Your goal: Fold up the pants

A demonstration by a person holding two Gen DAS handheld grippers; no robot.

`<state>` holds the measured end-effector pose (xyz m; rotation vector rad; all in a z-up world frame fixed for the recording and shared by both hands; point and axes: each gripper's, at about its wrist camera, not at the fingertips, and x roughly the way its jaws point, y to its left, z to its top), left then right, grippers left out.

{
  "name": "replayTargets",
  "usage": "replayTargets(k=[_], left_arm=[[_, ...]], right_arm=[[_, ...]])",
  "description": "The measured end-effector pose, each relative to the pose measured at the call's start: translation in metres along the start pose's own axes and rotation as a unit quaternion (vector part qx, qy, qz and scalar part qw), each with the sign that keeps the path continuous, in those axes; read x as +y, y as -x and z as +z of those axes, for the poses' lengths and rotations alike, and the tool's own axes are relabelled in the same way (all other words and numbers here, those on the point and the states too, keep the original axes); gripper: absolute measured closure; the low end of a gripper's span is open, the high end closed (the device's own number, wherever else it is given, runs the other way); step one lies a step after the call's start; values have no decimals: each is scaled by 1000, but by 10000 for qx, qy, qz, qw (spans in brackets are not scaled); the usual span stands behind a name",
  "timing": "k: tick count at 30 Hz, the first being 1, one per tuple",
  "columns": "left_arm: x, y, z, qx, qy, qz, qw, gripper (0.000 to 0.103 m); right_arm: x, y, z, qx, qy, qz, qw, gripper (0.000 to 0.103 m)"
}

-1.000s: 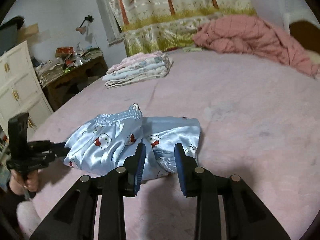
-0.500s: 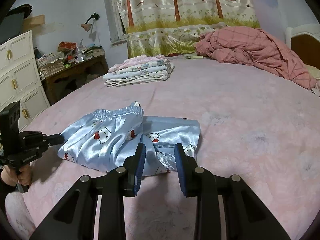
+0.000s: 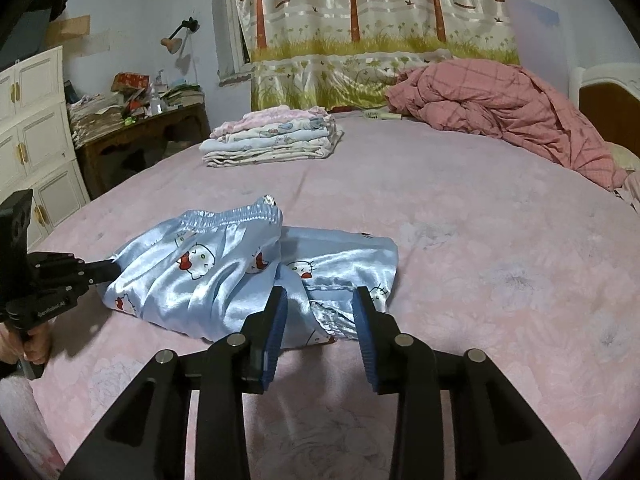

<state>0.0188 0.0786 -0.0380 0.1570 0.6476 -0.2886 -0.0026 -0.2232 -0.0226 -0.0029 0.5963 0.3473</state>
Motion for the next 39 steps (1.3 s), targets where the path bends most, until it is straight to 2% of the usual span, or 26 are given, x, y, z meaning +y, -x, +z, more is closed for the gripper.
replayTargets(k=[16,24,28,32,35,39], left_arm=[[3,-2,-1,58,126,73,9999,103],[5,1,-2,-17,213,131,9997,103],[6,2,-2,-55,226,122,9997,103],[9,2,-2,-52,323,68,9994,103],[11,3,-2,-60,359,47,9993,103],[10,4,-2,-85,358,71,9993,103]], right_arm=[[-12,-3,4,134,-196,-52,9997,68],[-13,18,9,-125,111,38,9999,68],[-20,16,6,56,-132,370,9992,68],[-20,15,2,190,-111,760,9969,68],[-13,8,2,348,56,876,9955,68],[-5,-9,3,626,207,719,9952,68]])
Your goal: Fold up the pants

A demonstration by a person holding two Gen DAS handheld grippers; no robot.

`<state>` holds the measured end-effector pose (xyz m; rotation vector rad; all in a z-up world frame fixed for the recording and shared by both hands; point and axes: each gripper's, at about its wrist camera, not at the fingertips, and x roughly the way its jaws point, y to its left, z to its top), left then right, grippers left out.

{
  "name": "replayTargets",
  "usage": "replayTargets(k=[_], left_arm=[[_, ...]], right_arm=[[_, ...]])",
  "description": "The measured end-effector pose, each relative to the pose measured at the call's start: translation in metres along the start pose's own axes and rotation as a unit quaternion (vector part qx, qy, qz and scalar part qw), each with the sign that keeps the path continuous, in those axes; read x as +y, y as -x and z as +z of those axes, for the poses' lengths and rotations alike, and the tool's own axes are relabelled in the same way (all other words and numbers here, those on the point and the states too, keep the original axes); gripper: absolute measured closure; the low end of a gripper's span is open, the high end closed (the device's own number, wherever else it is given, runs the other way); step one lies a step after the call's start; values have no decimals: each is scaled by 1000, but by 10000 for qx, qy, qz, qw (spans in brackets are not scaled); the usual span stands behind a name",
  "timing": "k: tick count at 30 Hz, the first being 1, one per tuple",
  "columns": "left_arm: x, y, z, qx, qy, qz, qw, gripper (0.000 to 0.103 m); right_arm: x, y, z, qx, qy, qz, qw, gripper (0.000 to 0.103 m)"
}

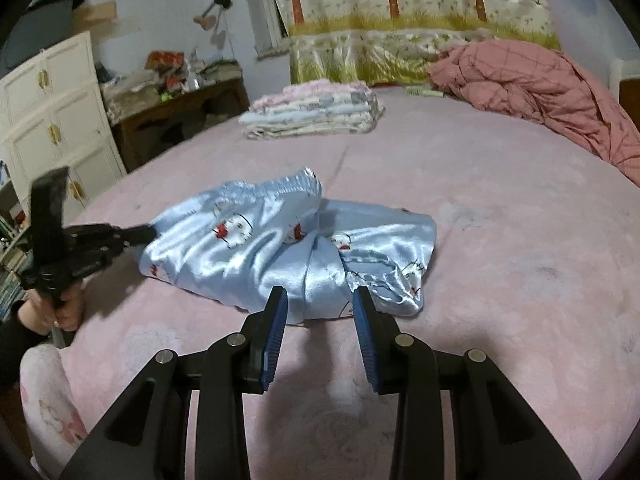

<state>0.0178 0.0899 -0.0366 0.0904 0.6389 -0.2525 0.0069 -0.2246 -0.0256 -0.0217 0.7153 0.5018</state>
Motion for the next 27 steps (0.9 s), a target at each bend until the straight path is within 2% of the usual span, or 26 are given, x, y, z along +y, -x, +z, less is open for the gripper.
replayTargets(k=[5,7,11,14,15,16,18,21,24,26,27], left_arm=[[2,2,0,-13,45,12,10000,103],[1,2,1,-3,45,9,10000,103],[1,3,1,-11,40,3,10000,103],[1,2,0,32,47,7,10000,103],[1,1,0,44,47,13,10000,103],[0,2,0,40,46,24,10000,103],[0,2,0,9,43,44,10000,103],[0,4,0,-33,60,178,9998,103],[4,4,0,-27,125,332,9994,103],[5,8,-1,-81,149,268,9995,103],[5,9,-1,-103,134,233,9996,103]], right_arm=[[-10,-8,-1,92,-276,-59,9996,71],[-13,-7,1,49,-339,-58,9994,75],[-8,-12,8,114,-199,27,9997,83],[3,-18,9,224,6,146,9996,83],[6,-21,8,282,74,72,9995,86],[8,-23,7,312,97,-10,9995,94],[9,-24,6,315,80,-128,9994,99],[6,-17,5,113,4,-376,9992,102],[2,-9,4,-34,-55,-1108,9938,103],[-5,-6,3,-36,-197,-1236,9921,103],[-11,-4,3,-37,-315,-1147,9929,103]])
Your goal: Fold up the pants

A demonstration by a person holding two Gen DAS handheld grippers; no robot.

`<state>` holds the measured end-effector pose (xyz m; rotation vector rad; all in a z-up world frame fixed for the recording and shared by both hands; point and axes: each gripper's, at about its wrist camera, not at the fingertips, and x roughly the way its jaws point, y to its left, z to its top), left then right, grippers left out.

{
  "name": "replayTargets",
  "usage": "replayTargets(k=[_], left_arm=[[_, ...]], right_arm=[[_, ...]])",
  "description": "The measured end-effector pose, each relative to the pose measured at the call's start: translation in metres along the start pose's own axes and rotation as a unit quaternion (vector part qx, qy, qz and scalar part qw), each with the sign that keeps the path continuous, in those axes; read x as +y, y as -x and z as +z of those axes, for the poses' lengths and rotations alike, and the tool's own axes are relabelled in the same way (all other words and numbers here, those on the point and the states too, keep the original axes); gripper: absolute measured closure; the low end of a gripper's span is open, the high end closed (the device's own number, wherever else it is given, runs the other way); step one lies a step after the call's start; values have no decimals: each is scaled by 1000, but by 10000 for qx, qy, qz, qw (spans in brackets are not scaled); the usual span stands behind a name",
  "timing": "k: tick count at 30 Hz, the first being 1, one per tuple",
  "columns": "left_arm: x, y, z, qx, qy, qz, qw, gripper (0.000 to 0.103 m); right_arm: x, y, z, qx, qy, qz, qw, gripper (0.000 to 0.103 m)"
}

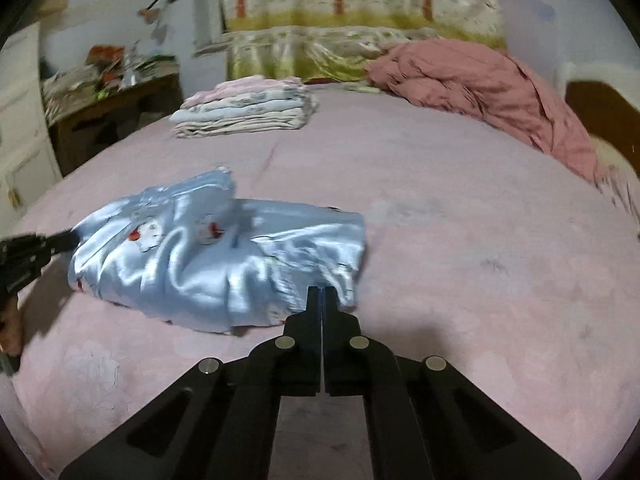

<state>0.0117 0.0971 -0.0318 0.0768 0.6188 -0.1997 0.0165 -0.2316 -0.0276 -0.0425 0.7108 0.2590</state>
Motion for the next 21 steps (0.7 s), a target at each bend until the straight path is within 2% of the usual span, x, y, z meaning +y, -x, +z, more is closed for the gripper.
replayTargets(k=[4,5,7,11,16,18,19,21], left_arm=[[-4,-3,0,66,-110,70,9999,103],[-4,-3,0,81,-111,95,9999,103],[-3,-1,0,24,-80,147,9999,103],[0,8,-2,-161,8,254,9995,103],[2,4,-2,-49,28,149,9999,103],[2,1,-2,-3,23,109,9999,103],[2,1,-2,9,26,94,10000,103],[2,2,-1,-5,35,106,9999,103]], right_arm=[[3,14,-4,-162,147,939,9953,103],[6,14,-4,-142,226,1011,9945,95],[15,8,-4,-9,384,828,9958,83],[22,-5,-3,240,451,872,9949,82],[26,-18,5,302,473,738,9957,82],[29,-23,8,319,530,734,9954,83],[31,-25,8,355,557,736,9951,100],[32,-27,6,361,529,674,9957,103]])
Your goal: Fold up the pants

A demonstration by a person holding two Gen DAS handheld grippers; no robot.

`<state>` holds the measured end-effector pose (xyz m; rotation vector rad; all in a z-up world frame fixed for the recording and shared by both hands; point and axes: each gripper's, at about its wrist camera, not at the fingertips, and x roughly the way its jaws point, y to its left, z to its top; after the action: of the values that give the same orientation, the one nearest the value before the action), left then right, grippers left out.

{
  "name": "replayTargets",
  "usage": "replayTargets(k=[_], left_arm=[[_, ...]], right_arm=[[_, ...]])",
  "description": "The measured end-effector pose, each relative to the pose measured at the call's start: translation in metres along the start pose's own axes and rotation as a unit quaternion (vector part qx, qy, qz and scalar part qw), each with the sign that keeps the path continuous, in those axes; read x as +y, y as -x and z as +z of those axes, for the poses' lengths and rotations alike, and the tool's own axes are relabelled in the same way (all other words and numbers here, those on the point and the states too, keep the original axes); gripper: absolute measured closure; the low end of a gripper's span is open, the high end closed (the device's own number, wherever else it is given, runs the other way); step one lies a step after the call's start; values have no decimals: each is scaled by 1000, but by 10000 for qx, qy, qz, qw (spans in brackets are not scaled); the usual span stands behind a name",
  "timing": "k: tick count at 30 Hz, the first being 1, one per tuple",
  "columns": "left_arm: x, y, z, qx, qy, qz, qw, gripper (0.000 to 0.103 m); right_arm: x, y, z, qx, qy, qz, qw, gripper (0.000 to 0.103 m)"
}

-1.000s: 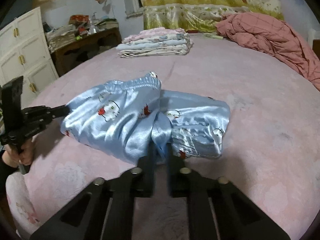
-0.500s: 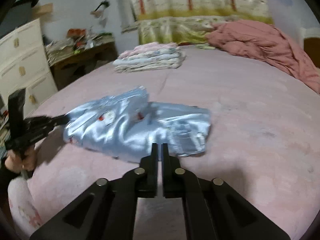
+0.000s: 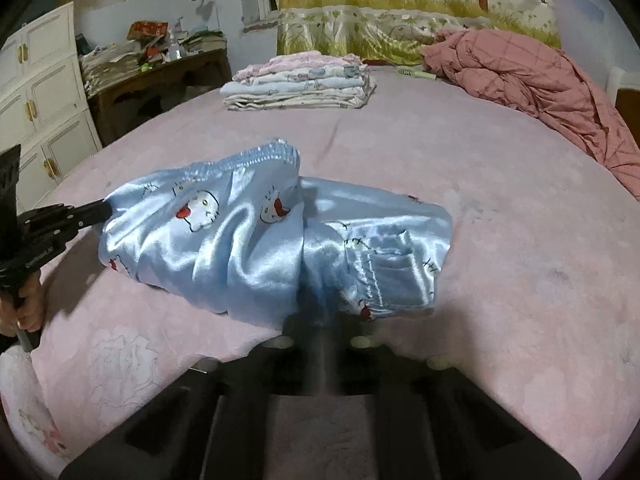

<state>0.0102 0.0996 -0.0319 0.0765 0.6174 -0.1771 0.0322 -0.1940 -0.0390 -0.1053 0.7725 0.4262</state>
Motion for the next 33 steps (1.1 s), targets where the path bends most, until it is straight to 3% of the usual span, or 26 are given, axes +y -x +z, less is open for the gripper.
replayTargets(k=[5,11,13,16,18,23,26,28,29,32,33], left_arm=[[0,7,0,-200,7,64,9998,103],[-7,12,-1,-333,-221,114,9991,102],[-7,8,-1,-231,-243,81,9994,102],[-4,-1,-3,156,-180,-337,9991,101],[-1,-3,-6,389,-93,-615,9973,83],[-3,7,-13,473,-107,-882,9949,76],[-9,-7,-15,812,-190,-753,9937,76],[-18,-10,-16,863,-368,-566,9940,96],[-21,-6,-16,792,-463,-486,9946,103],[-26,10,-13,272,-630,495,9964,103],[-23,16,-12,104,-569,663,9961,103]], right_arm=[[-12,21,-2,-425,-371,-462,9973,103],[-19,31,-7,-480,-435,-965,9932,103],[-19,31,-8,-412,-393,-1046,9929,103],[-19,27,-10,-284,-374,-1044,9934,103],[-22,24,-11,-212,-400,-994,9940,103],[-29,18,-12,-118,-522,-908,9944,103],[-30,16,-13,-77,-515,-903,9946,103],[-30,14,-13,-45,-509,-893,9947,103],[-28,14,-14,-38,-499,-893,9947,103],[-28,10,-13,26,-492,-1037,9934,103],[-27,7,-13,115,-494,-1258,9908,103]])
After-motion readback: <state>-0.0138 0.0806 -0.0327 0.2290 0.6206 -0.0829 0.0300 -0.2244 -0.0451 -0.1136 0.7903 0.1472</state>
